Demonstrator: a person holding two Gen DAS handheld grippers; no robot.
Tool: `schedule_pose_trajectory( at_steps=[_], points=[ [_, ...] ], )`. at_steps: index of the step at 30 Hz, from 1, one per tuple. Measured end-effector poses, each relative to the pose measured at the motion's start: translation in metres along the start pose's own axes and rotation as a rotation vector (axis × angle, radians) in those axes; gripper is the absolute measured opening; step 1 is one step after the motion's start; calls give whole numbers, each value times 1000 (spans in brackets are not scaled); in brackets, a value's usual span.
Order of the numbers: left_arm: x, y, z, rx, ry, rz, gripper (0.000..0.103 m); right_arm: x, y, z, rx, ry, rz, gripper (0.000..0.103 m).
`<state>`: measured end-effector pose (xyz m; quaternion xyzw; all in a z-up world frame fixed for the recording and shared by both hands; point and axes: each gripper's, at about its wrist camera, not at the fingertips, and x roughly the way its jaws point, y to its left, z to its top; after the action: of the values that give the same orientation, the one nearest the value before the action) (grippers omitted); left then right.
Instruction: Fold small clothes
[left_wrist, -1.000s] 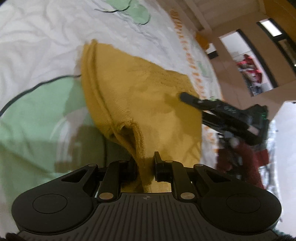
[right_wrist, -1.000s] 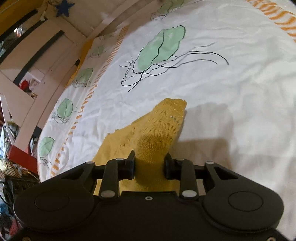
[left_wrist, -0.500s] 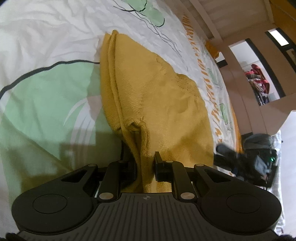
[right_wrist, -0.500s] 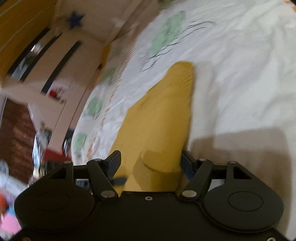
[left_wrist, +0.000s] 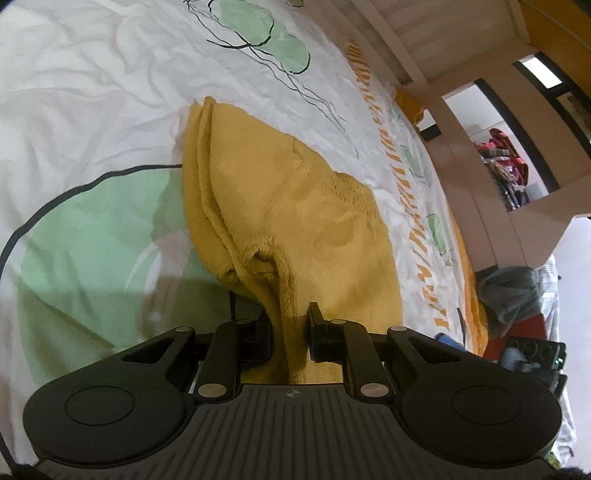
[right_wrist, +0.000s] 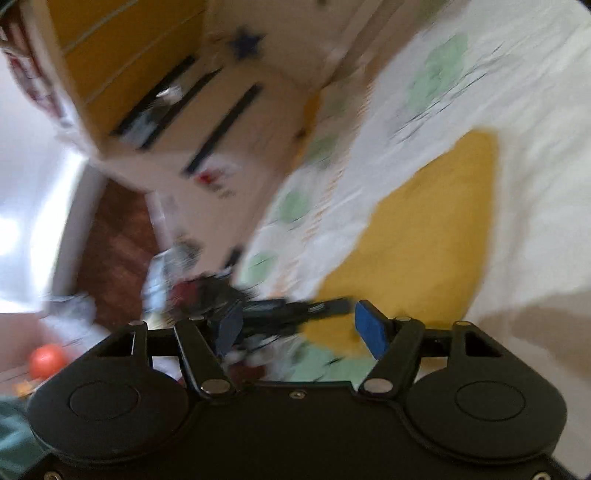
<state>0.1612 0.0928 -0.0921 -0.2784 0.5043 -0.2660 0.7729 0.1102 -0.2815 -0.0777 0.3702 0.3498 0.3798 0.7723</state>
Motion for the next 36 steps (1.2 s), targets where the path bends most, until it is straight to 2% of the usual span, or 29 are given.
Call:
schedule_pose_trajectory(
  at_steps=[3,5,13,20,21,22,23,24,28,32,34,36],
  points=[
    [-2,-1,3,0,-11,-4,16,-3,6,-3,-40,-6,-161,72],
    [-4,-2,8,-24,-17,-22,16,-5,13,-7,-76,4,-234,72],
    [-3,-23,34,-26,-28,-28,16,14,40,-26,-297,129,-429,73],
    [0,-29,41,-37,-23,-32,16,32,44,-43,-323,170,-469,73],
    [0,-29,42,-39,-21,-34,16,33,44,-44,-322,167,-476,68],
    [0,-28,42,-42,-18,-34,16,33,44,-43,-315,155,-475,52],
    [-1,-28,42,-43,-15,-31,16,31,45,-42,-303,139,-475,28],
    [-3,-27,42,-41,-9,-27,16,28,47,-39,-293,121,-483,24],
    [-14,-22,32,-10,18,-2,16,13,58,-27,-271,82,-496,20],
    [-16,-5,6,42,76,111,16,4,53,-28,-218,134,-501,19],
    [-14,3,-7,65,95,181,19,9,42,-36,-189,188,-519,26],
    [-20,11,-20,71,75,198,19,10,39,-43,-192,202,-541,28]
  ],
)
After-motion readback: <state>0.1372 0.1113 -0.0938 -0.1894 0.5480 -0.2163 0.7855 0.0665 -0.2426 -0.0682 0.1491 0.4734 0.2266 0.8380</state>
